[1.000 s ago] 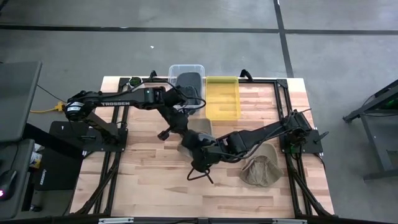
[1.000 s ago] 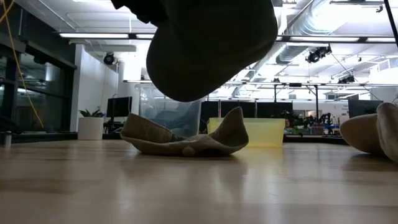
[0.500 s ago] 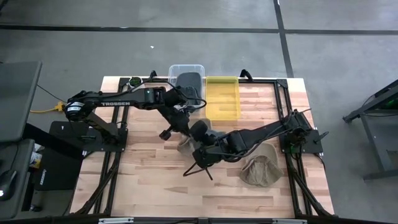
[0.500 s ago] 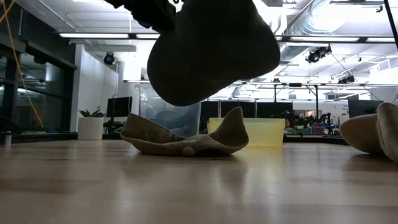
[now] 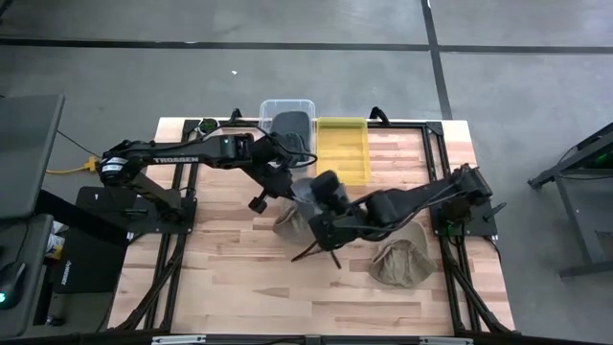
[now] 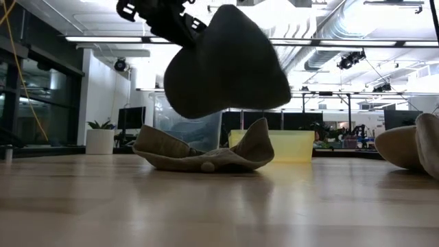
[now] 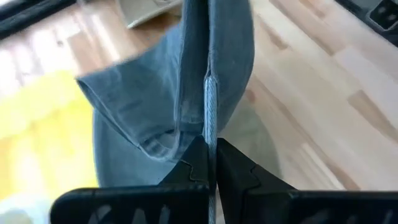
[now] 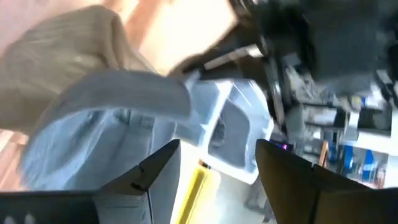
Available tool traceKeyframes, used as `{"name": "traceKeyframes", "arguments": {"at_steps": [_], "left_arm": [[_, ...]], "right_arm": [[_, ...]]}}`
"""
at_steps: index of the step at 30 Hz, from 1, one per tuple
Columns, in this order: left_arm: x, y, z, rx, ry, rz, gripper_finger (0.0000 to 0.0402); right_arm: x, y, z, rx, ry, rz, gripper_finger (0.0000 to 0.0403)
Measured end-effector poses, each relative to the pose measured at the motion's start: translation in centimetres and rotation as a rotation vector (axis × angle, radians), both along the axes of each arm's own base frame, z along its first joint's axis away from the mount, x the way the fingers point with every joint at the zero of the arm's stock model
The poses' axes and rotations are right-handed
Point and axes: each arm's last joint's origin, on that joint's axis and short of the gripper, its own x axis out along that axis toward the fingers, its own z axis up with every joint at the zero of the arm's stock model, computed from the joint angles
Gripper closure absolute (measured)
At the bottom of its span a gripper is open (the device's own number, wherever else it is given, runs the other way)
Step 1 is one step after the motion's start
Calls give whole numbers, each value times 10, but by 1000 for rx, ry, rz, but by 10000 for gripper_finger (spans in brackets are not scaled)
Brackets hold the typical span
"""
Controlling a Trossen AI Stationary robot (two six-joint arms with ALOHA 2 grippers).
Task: Pick & Place hat
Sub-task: Put the black cap into the transparent bin
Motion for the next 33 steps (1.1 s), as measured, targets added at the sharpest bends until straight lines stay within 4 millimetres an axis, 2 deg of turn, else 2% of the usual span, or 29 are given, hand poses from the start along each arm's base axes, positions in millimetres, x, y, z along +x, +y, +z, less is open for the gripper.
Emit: {"name": "traceKeyframes", "arguments": {"at_steps": [9,16,21,25,30,33], "left_arm": [[-10,0,17,85,-79,27,401],[-20,-4,30,87,-145,-21,401],[-29,-8,39,178,-202,-97,401],[-27,-14,39,303,-210,-116,401],[-28,-26,36,477,-179,-183,401],[-28,-33,35,594,-167,-213,401]], "right_arm": [[-39,-32,42,282,-260,-281,201],[-54,-67,61,587,-382,-450,201],[-59,-99,66,864,-419,-581,201],[-58,-124,67,1063,-415,-646,201],[-60,-153,68,1213,-386,-651,201],[-62,-164,67,1219,-353,-593,201]]}}
